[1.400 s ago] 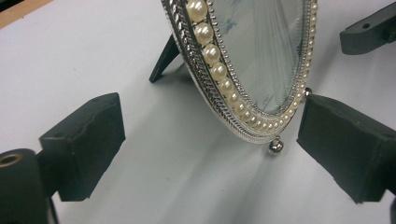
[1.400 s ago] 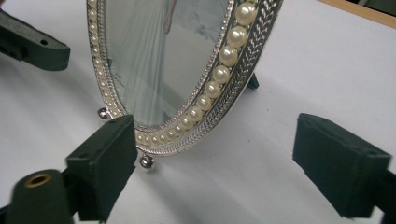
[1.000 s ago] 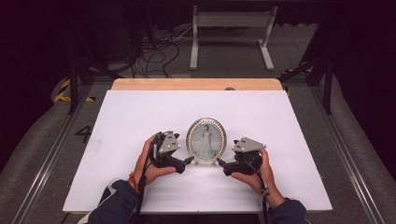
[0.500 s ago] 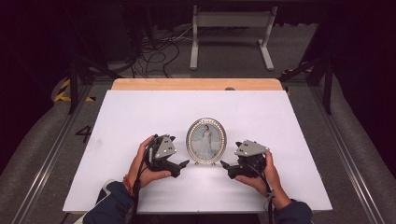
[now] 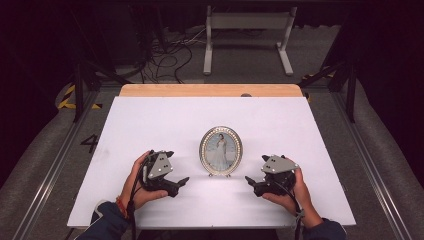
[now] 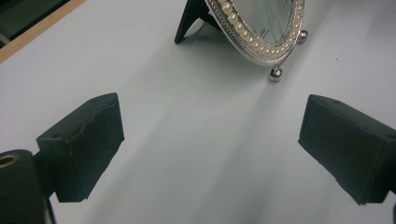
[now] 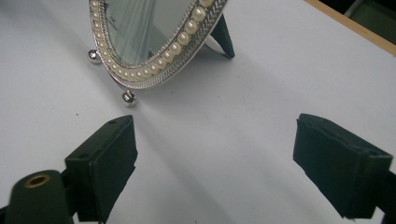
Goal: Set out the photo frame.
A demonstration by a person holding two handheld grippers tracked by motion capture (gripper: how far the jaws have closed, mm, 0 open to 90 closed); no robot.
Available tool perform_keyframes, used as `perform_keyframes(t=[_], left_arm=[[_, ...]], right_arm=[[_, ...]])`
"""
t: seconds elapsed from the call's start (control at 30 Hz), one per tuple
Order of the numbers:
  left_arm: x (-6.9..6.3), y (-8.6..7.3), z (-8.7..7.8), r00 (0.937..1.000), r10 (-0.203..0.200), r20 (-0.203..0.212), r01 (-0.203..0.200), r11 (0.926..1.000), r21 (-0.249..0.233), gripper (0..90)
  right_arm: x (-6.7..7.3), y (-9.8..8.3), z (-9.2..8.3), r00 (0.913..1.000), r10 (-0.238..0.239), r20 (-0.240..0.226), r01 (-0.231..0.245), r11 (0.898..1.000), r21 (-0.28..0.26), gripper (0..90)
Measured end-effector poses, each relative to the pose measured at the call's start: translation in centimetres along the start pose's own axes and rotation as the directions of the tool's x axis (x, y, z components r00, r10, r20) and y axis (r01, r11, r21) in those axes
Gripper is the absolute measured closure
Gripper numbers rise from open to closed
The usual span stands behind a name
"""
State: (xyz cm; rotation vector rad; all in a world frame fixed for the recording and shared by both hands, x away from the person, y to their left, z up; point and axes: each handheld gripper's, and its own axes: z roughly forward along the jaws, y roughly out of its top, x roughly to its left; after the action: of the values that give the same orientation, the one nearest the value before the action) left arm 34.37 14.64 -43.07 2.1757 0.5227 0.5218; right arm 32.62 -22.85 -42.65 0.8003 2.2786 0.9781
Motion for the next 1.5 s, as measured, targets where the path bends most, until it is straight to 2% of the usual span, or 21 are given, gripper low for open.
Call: perform_keyframes(t=[0.17,0.33,0.43,0.73,0.87,1.07,1.2,1.27,1.3,1.33,1.5], left_arm=[[0.2,-0.8,-0.5,0.9999,-0.013,-0.009,0.013,0.9999,0.003,7.6],[0.5,-1.7,-1.6,0.9991,-0.037,-0.019,0.037,0.9992,-0.017,7.7],[0.6,-2.3,-2.3,0.9988,-0.043,-0.025,0.042,0.9987,-0.028,7.7],[1.1,-3.8,-3.6,0.9966,-0.068,-0.046,0.066,0.9972,-0.036,8.2],[1.5,-4.8,-3.9,0.9934,-0.107,-0.039,0.106,0.9933,-0.046,7.8],[1.8,-5.9,-5.0,0.9927,-0.106,-0.057,0.104,0.9937,-0.042,7.8],[2.2,-7.0,-5.9,0.9889,-0.131,-0.069,0.129,0.9908,-0.040,6.8],[2.2,-7.1,-6.0,0.9883,-0.132,-0.078,0.129,0.9909,-0.040,6.3],[2.4,-7.5,-6.5,0.9852,-0.151,-0.082,0.148,0.9881,-0.042,6.5],[2.4,-7.5,-6.5,0.9852,-0.151,-0.082,0.148,0.9881,-0.042,6.6],[2.3,-8.6,-7.3,0.9811,-0.172,-0.088,0.170,0.9848,-0.038,6.6]], right_arm=[[-0.3,-0.6,-0.2,0.9999,-0.003,0.015,0.003,1.000,0.017,13.6],[-0.8,-1.4,-0.9,0.9989,0.026,0.038,-0.027,0.999,0.017,13.9],[-1.1,-1.8,-1.3,0.9980,0.046,0.043,-0.046,0.999,0.005,14.2],[-1.7,-3.2,-2.4,0.9963,0.064,0.057,-0.062,0.998,-0.024,14.9],[-2.1,-4.1,-2.8,0.9921,0.092,0.085,-0.089,0.995,-0.046,15.2],[-2.3,-5.4,-3.5,0.9888,0.111,0.099,-0.106,0.993,-0.053,15.3],[-2.5,-6.3,-4.1,0.9867,0.118,0.112,-0.113,0.992,-0.055,14.4],[-2.7,-6.8,-4.3,0.9846,0.131,0.116,-0.124,0.990,-0.068,12.5],[-2.9,-7.1,-4.5,0.9831,0.143,0.115,-0.135,0.988,-0.069,12.4],[-2.9,-7.1,-4.5,0.9831,0.143,0.115,-0.135,0.988,-0.069,12.4],[-3.2,-7.9,-4.8,0.9793,0.154,0.131,-0.149,0.988,-0.052,12.4]])
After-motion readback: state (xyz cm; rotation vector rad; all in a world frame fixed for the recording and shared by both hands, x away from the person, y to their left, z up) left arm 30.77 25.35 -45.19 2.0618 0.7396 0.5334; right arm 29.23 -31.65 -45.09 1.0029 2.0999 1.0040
